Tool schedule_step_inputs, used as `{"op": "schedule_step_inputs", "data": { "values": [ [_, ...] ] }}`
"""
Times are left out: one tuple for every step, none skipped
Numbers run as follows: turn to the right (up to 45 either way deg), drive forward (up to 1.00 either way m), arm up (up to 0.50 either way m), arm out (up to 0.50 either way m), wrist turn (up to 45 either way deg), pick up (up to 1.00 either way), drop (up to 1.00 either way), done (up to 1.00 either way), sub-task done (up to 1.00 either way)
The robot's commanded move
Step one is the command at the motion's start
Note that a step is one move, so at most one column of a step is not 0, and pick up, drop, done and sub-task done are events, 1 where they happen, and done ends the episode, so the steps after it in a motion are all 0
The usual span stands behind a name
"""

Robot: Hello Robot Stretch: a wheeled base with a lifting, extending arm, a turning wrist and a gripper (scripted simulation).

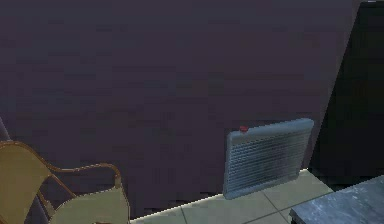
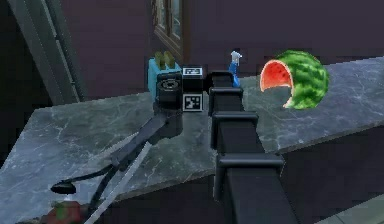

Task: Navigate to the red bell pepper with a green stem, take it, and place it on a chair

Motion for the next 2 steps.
{"op": "schedule_step_inputs", "data": {
  "values": [
    [0.0,0.00,0.00,0.00,-6.0,0.00,0.00,0.00,0.00],
    [0.0,0.00,0.00,-0.20,0.0,0.00,0.00,0.00,0.00]
  ]
}}
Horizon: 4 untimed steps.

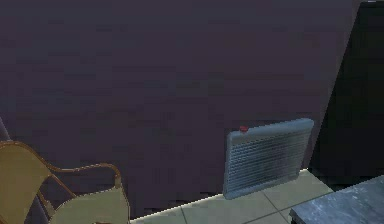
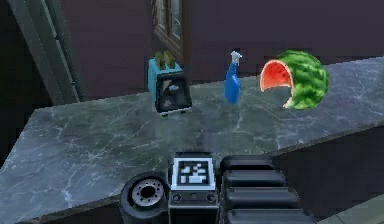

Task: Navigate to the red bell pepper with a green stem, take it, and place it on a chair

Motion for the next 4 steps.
{"op": "schedule_step_inputs", "data": {
  "values": [
    [-45.0,0.00,0.00,0.00,0.0,0.00,0.00,0.00,0.00],
    [-45.0,0.00,0.00,0.00,0.0,0.00,0.00,0.00,0.00],
    [-18.0,0.00,0.00,0.00,0.0,0.00,0.00,0.00,0.00],
    [0.0,0.05,0.00,0.00,0.0,0.00,0.00,0.00,0.00]
  ]
}}
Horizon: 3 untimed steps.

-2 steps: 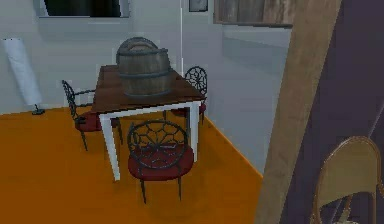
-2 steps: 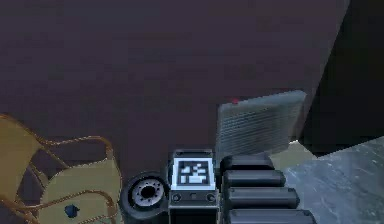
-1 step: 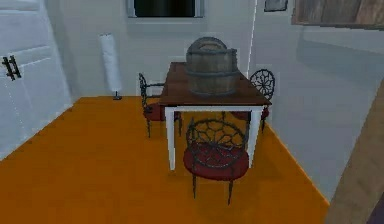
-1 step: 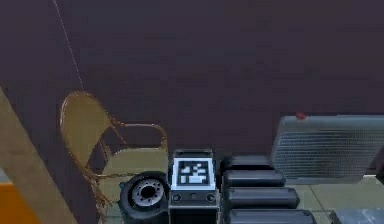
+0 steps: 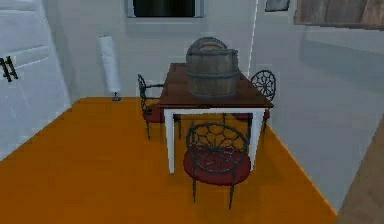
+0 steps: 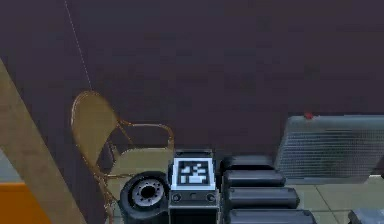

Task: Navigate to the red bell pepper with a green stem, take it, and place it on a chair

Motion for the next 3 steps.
{"op": "schedule_step_inputs", "data": {
  "values": [
    [39.0,0.00,0.00,0.00,0.0,0.00,0.00,0.00,0.00],
    [3.0,0.00,0.00,0.00,0.0,0.00,0.00,0.00,0.00],
    [0.0,0.25,0.00,0.00,0.0,0.00,0.00,0.00,0.00]
  ]
}}
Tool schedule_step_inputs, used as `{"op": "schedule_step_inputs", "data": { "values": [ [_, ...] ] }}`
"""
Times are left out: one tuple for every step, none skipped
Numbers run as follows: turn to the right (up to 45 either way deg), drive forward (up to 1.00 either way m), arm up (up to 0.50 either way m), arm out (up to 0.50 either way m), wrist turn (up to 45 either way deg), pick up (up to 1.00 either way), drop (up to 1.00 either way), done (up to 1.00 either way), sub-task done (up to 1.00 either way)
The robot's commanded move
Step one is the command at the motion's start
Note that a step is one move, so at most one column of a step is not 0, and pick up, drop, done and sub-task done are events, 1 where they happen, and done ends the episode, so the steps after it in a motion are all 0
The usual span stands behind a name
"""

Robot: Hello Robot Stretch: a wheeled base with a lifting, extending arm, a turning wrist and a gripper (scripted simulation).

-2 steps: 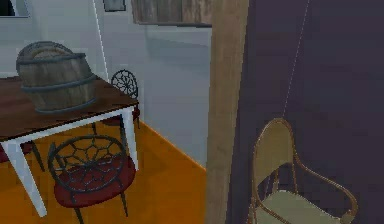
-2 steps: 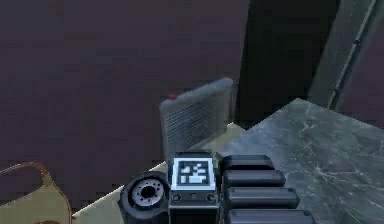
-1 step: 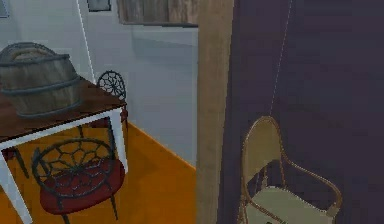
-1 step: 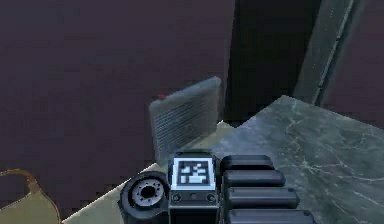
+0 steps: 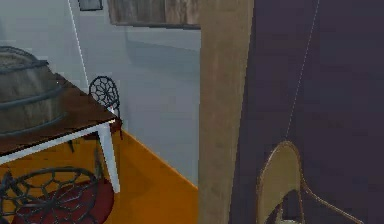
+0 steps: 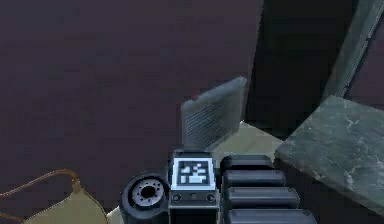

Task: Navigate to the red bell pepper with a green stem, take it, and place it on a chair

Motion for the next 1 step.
{"op": "schedule_step_inputs", "data": {
  "values": [
    [-45.0,0.00,0.00,0.00,0.0,0.00,0.00,0.00,0.00]
  ]
}}
